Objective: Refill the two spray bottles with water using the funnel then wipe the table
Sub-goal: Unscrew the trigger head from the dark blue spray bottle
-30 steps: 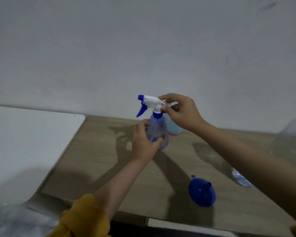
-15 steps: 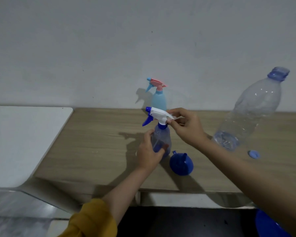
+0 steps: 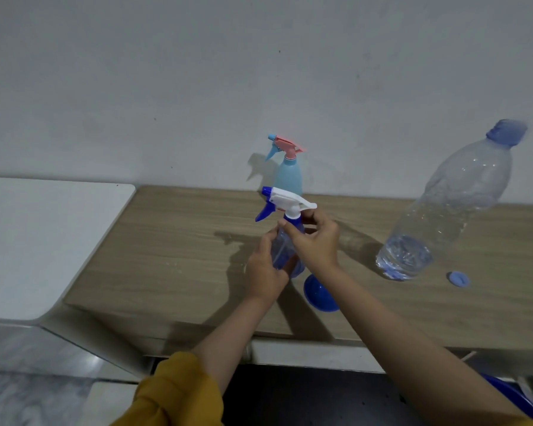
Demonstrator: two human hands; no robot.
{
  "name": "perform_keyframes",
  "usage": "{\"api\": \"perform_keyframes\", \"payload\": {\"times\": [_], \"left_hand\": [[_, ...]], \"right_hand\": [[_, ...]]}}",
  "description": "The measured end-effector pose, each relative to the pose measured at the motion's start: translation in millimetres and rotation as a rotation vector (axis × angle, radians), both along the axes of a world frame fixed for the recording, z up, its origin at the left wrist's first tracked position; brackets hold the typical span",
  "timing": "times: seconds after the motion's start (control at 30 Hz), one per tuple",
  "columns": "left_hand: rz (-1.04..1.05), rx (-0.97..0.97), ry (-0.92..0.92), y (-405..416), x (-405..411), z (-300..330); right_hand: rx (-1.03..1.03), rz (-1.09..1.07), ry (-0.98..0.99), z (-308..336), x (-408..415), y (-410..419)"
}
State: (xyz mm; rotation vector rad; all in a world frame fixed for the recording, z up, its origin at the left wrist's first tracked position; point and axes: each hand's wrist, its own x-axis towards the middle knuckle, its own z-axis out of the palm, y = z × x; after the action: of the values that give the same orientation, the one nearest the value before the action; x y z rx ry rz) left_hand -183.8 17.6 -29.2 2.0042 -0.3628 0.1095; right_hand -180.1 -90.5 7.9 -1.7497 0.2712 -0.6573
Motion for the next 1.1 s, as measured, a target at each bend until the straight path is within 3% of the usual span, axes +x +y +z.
{"api": "perform_keyframes", "payload": {"times": [0.23,0.4,0.6,0.77,1.1], "left_hand": [[-0.022,-0.041,0.031,0,4,-6],[-0.01,-0.062,0.035,-2,4,-8],[-0.023,-0.059,0.012,-2,3,-7],[-0.023,-0.062,0.017,-1,4,-7],[-0.038,-0.049,0.046,-1,0,-1]], "right_hand": [[-0.185,0.121,0.026,-4,1,-7],[0.079,0.118,0.08,4,-1,-11],[-0.003,0.089,0.017,-5,-4,-3],[0.13,0.09,0.03,-2,-5,-8],[0.085,0.086,0.025,-6,-9,-3]]}}
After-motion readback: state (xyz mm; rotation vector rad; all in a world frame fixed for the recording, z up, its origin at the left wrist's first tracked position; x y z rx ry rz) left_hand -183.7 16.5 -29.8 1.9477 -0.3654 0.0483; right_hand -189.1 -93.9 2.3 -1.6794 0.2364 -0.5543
